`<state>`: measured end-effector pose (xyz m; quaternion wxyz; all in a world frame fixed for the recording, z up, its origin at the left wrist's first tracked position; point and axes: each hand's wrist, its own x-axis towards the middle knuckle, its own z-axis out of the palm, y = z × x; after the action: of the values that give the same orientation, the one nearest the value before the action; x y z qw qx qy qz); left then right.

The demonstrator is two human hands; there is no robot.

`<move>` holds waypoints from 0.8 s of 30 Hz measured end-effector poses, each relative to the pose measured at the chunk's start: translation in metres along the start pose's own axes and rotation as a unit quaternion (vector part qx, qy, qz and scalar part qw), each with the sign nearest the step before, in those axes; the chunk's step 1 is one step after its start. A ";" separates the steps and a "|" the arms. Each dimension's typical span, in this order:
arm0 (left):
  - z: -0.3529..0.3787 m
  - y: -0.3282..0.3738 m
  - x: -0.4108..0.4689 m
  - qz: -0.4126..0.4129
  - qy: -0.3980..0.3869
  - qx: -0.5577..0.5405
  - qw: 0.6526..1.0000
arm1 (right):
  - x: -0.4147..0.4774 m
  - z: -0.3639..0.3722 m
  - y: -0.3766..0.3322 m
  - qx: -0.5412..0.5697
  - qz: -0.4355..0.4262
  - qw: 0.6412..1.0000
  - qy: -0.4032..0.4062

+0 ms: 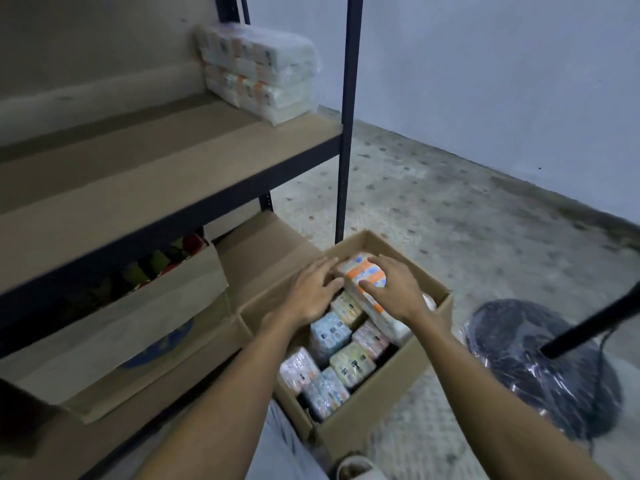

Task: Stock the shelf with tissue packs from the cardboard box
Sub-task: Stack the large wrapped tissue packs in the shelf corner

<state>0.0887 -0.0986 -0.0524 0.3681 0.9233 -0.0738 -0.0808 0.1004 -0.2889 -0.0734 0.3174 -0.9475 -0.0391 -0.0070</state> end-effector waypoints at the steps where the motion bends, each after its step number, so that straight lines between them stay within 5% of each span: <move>1: 0.010 -0.003 0.002 -0.011 -0.009 -0.010 1.000 | -0.001 0.003 0.011 -0.011 0.011 1.000 -0.003; 10: 0.077 -0.016 0.043 -0.105 -0.060 -0.104 0.987 | -0.001 0.025 0.073 -0.131 0.067 0.989 -0.022; 24: 0.148 -0.018 0.071 -0.229 -0.062 -0.341 0.910 | -0.002 0.048 0.103 -0.172 0.076 0.982 0.024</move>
<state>0.1289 -0.1981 -0.1776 0.6267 0.7262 0.1489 -0.2403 0.1058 -0.3425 -0.1738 0.1497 -0.9877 0.0425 -0.0122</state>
